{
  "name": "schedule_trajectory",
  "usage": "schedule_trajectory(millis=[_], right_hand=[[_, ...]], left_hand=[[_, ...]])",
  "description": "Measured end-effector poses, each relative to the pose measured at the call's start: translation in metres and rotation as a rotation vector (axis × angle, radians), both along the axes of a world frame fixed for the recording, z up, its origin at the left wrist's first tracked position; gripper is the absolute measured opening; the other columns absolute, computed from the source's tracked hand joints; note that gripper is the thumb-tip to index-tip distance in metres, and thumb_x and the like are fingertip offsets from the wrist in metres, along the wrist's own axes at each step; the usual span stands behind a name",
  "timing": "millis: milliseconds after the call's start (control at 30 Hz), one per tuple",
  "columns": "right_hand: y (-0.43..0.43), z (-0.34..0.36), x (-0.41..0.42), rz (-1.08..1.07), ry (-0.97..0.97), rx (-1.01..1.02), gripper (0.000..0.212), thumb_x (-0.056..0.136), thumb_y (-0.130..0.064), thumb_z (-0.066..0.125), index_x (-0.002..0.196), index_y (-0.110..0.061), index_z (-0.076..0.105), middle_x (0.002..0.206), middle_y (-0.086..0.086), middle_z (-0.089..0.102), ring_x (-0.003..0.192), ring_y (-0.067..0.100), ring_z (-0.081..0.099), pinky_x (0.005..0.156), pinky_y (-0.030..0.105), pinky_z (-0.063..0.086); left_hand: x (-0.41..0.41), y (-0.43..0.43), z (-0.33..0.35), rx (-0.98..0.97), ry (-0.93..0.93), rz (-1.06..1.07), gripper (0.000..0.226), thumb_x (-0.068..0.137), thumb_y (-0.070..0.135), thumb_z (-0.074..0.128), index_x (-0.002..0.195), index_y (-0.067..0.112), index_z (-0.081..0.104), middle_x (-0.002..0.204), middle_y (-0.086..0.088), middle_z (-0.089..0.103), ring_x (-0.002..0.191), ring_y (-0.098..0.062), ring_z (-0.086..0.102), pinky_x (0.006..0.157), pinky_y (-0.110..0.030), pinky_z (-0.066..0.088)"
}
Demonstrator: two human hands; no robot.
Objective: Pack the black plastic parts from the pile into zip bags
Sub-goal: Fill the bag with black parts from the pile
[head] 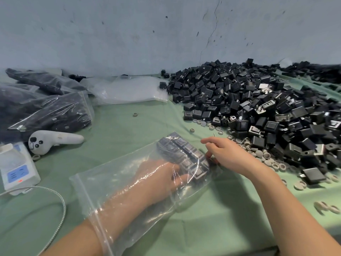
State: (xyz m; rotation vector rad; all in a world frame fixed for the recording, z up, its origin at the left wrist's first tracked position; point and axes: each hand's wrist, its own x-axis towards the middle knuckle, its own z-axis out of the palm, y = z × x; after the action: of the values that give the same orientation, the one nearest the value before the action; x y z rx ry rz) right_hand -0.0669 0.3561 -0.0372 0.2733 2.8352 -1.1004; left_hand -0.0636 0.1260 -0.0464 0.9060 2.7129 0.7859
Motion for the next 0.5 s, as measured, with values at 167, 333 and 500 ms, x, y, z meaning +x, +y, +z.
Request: schedule_trajectory(millis=[167,333,500], right_hand=[[0.001,-0.002,0.000,0.021,-0.005,-0.010,0.034,0.104,-0.036,0.038,0.132,-0.037,0.057,0.107,-0.012,0.066,0.090,0.003,0.058,0.080,0.029,0.045],[-0.002,-0.002,0.000,0.031,-0.013,0.005,0.033,0.102,-0.040,0.042,0.131,-0.037,0.058,0.119,-0.007,0.066,0.105,0.013,0.061,0.094,0.035,0.049],[-0.001,0.000,0.001,0.100,-0.082,-0.015,0.037,0.094,-0.054,0.056,0.130,-0.044,0.055,0.100,-0.017,0.064,0.087,0.001,0.062,0.070,0.021,0.045]], left_hand=[[-0.007,0.006,-0.004,-0.002,-0.081,-0.048,0.034,0.087,0.056,0.063,0.067,0.032,0.048,0.066,0.012,0.053,0.056,0.005,0.051,0.055,-0.002,0.035],[0.002,0.007,0.002,-0.013,0.089,-0.018,0.021,0.069,0.090,0.044,0.069,0.070,0.048,0.060,0.050,0.044,0.044,0.003,0.042,0.049,-0.020,0.027],[0.008,0.012,0.010,0.085,0.018,-0.075,0.024,0.081,0.067,0.061,0.062,0.072,0.048,0.052,0.052,0.039,0.056,0.033,0.040,0.048,-0.010,0.036]])
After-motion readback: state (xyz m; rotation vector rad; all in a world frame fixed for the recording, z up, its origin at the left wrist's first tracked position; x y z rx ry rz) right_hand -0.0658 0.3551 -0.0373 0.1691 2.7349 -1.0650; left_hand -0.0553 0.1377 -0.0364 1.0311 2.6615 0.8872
